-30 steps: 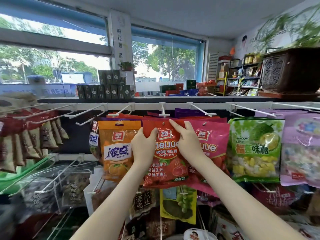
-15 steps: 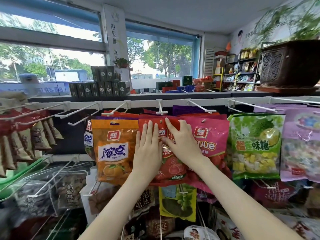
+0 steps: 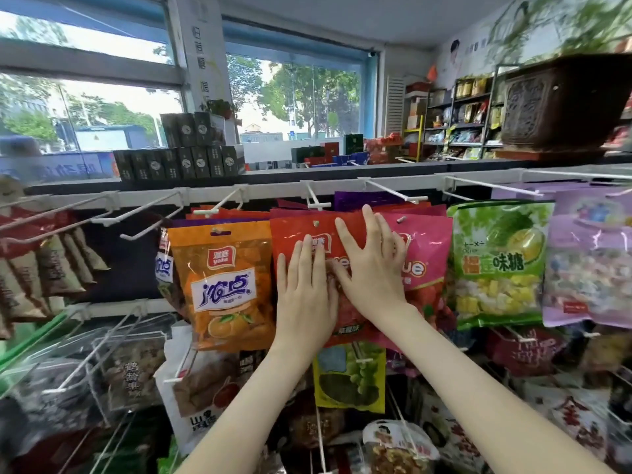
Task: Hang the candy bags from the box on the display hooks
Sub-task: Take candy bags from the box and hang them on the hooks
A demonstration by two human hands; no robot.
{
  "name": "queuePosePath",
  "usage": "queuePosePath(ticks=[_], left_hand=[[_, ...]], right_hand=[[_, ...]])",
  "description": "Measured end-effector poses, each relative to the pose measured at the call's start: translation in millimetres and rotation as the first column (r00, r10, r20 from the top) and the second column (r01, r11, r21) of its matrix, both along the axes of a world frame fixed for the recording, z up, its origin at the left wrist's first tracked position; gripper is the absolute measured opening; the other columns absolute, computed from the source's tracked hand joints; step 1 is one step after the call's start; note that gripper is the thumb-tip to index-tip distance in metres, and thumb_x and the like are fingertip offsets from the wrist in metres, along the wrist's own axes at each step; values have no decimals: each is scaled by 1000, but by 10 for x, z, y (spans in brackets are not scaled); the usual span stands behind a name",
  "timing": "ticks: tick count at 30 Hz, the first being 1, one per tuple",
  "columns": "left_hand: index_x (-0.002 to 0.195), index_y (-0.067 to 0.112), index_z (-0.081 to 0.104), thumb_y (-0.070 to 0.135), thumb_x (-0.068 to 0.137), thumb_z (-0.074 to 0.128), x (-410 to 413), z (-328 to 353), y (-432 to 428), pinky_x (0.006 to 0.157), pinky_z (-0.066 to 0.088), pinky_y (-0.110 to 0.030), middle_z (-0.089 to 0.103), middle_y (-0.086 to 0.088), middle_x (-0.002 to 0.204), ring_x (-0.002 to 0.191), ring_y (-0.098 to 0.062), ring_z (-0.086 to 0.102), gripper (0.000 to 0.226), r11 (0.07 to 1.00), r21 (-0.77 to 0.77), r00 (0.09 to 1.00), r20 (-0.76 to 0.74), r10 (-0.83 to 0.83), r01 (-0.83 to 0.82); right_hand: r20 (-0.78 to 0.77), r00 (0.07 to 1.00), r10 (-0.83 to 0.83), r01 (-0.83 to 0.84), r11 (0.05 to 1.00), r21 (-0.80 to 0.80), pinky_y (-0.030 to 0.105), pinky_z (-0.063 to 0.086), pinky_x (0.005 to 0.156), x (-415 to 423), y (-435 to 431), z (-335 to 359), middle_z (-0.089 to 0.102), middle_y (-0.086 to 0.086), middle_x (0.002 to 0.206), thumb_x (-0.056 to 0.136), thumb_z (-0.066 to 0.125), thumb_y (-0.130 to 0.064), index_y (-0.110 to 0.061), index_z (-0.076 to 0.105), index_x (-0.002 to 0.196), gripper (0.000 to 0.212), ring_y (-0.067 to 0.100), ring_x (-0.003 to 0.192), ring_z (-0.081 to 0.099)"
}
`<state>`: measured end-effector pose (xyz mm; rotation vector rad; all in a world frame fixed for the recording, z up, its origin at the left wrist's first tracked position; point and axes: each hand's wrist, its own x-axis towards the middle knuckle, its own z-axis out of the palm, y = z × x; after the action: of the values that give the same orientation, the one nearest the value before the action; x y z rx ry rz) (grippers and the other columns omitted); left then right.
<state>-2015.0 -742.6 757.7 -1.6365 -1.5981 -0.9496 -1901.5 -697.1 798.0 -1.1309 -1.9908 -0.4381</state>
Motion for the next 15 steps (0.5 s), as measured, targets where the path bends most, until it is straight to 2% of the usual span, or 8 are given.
queuePosePath(ticks=[3, 6, 9, 11, 13, 15], left_hand=[[138, 0, 42, 19, 89, 45, 210, -167, -101, 116, 18, -54, 36, -20, 148, 139, -32, 30, 53, 990, 51, 992, 3, -129, 129], [138, 0, 39, 17, 86, 48, 616, -344, -160, 114, 20, -55, 37, -21, 147, 138, -32, 31, 55, 962, 51, 962, 37, -269, 267], [139, 0, 32, 15, 86, 53, 1167, -570, -217, 113, 25, -53, 38, -20, 146, 137, -31, 33, 59, 892, 20, 887, 100, -452, 452], [139, -1, 30, 14, 86, 53, 1572, -754, -270, 113, 26, -52, 39, -21, 146, 137, -30, 33, 59, 828, -59, 826, 139, -546, 557], [140, 0, 28, 18, 87, 44, 1985, -940, -325, 114, 26, -48, 39, -21, 145, 137, -29, 31, 58, 745, -201, 771, 163, -615, 636], [140, -2, 32, 21, 86, 40, 2402, -1137, -375, 113, 31, -45, 41, -21, 144, 135, -30, 34, 59, 621, -341, 700, 200, -686, 706]], right_hand=[[66, 998, -5, 4, 1000, 18, 45, 9, 110, 252, -134, -155, 29, 14, 151, 93, 35, -42, -23, 42, 141, 53, 27, 139, 18], [78, 997, 12, -14, 1000, 22, 40, 16, 109, 627, -324, -399, 39, 10, 147, 93, 39, -33, -18, 42, 142, 51, 23, 137, 26], [25, 1000, -18, 19, 999, -47, 35, 23, 107, 1106, -529, -664, 44, 8, 144, 92, 42, -26, -9, 44, 140, 51, 20, 135, 32], [-14, 996, -85, 82, 987, -135, 35, 24, 107, 1513, -676, -878, 45, 7, 143, 91, 43, -25, -7, 44, 139, 51, 19, 133, 35], [-24, 982, -186, 177, 961, -211, 36, 26, 106, 1973, -851, -1106, 47, 6, 141, 90, 43, -26, -8, 45, 138, 51, 20, 131, 37], [-19, 958, -287, 266, 909, -319, 39, 27, 106, 2460, -1043, -1355, 45, 5, 142, 91, 46, -26, -10, 43, 140, 52, 22, 131, 37]])
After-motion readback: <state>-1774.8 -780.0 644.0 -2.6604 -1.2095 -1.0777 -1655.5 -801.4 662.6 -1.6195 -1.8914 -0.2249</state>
